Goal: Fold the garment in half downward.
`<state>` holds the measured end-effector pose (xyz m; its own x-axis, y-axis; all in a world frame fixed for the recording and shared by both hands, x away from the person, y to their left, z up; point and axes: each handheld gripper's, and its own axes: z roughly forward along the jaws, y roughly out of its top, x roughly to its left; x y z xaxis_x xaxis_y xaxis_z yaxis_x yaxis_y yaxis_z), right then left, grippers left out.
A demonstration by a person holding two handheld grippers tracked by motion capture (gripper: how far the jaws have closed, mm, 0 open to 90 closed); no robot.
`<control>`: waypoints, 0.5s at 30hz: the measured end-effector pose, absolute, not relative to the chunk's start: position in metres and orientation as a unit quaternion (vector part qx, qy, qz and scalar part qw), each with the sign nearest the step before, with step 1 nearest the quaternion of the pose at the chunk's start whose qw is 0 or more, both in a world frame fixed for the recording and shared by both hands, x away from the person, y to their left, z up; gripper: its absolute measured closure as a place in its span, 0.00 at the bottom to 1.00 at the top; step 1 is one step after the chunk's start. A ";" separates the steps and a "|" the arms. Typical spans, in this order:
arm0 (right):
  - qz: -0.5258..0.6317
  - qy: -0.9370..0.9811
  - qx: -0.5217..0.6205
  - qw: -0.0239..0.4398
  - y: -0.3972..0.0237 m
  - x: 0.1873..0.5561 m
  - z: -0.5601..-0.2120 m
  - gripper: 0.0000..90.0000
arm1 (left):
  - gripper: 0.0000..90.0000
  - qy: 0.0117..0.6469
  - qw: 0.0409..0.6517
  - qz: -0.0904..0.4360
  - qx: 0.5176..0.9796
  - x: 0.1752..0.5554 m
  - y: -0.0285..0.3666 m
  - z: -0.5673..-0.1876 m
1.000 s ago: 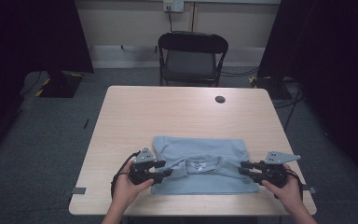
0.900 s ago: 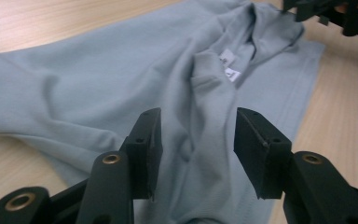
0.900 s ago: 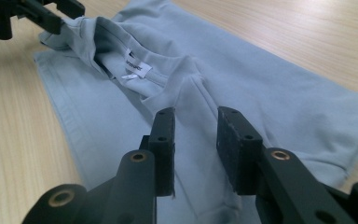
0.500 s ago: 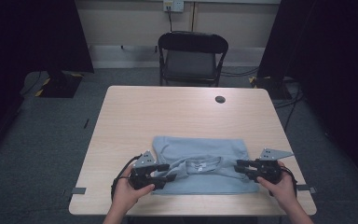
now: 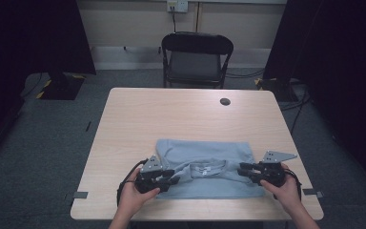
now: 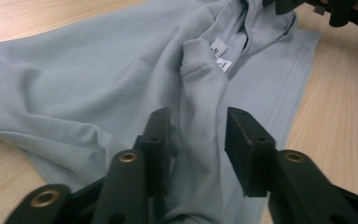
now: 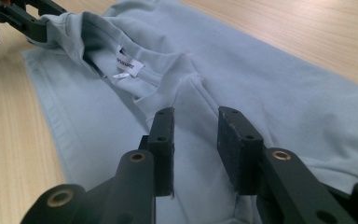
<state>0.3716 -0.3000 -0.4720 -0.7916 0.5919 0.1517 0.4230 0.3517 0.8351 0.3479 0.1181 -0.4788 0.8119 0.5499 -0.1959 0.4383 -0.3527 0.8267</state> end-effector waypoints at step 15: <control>0.468 0.829 0.302 0.054 -0.297 0.376 -0.475 1.00 | 0.97 0.316 0.469 0.034 0.824 0.353 0.123 -0.474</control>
